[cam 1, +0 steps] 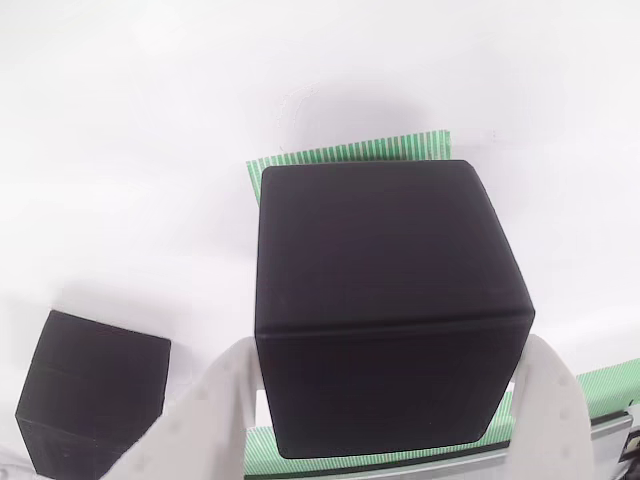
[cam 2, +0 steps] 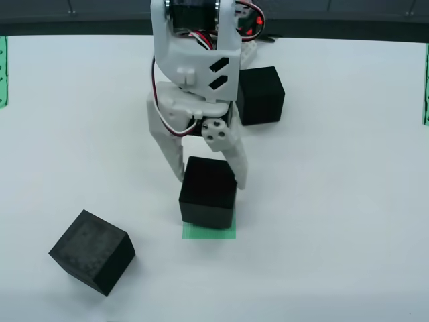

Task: Stack 3 Blocks on the chosen place.

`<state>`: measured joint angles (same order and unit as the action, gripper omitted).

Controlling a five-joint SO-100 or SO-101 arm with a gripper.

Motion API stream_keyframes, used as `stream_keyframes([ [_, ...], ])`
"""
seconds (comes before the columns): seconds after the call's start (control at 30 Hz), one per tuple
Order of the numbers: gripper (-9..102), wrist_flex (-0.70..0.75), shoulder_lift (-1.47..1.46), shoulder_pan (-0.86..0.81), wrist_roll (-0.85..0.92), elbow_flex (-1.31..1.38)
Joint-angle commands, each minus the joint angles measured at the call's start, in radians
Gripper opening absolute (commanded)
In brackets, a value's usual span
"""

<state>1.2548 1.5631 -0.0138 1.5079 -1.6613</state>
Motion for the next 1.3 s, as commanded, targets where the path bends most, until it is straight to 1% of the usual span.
stream_keyframes([
  [0.0, 22, -0.032, 0.026, 0.011, 0.025, 0.002],
  [0.47, 22, -0.097, -0.018, -0.005, 0.109, -0.026],
  [0.77, 22, -0.179, -0.020, -0.012, 0.115, -0.097],
  [1.27, 22, -0.181, -0.020, -0.020, 0.118, -0.112],
])
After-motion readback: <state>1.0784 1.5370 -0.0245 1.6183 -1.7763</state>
